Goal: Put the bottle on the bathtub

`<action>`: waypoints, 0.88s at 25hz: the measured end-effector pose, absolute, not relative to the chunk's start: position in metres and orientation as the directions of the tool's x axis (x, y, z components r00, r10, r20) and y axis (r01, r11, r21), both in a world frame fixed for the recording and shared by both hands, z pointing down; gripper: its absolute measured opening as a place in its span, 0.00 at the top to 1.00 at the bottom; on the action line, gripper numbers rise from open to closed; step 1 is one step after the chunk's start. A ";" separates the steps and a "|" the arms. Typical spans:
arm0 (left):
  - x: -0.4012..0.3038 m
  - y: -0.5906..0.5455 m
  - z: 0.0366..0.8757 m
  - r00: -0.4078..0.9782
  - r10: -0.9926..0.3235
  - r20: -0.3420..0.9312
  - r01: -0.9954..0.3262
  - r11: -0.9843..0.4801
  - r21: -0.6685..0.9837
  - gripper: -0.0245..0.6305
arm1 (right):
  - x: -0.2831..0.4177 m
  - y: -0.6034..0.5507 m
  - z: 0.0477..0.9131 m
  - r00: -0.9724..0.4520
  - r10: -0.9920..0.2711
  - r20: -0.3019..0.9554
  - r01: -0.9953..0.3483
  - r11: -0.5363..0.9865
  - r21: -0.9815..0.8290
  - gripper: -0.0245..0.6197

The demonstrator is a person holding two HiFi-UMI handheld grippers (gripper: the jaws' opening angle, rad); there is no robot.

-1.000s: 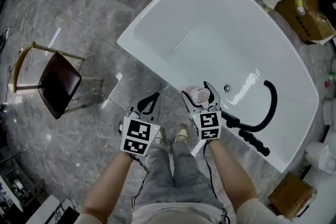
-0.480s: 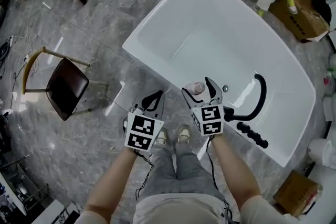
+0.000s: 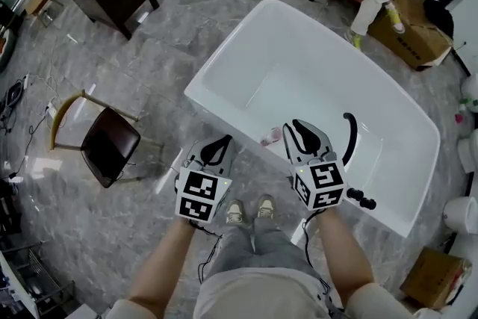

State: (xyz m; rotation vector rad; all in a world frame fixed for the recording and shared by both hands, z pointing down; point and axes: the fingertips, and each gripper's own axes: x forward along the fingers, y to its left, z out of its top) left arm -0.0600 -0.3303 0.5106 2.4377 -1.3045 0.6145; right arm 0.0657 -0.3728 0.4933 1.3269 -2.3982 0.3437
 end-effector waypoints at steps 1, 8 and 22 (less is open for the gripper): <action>-0.061 -0.329 0.499 0.495 -0.715 0.494 -0.841 -0.538 0.063 0.93 | 0.068 -0.369 0.477 -0.486 -0.766 0.421 -0.851 0.523 -0.031 0.83; -0.071 -0.312 0.430 0.485 -0.772 0.411 -0.851 -0.525 0.019 0.93 | 0.064 -0.326 0.369 -0.559 -0.777 0.290 -0.819 0.572 -0.047 0.92; -0.059 -0.249 0.305 0.516 -0.818 0.252 -0.843 -0.537 -0.015 0.93 | 0.069 -0.238 0.256 -0.643 -0.748 0.165 -0.759 0.652 -0.005 0.92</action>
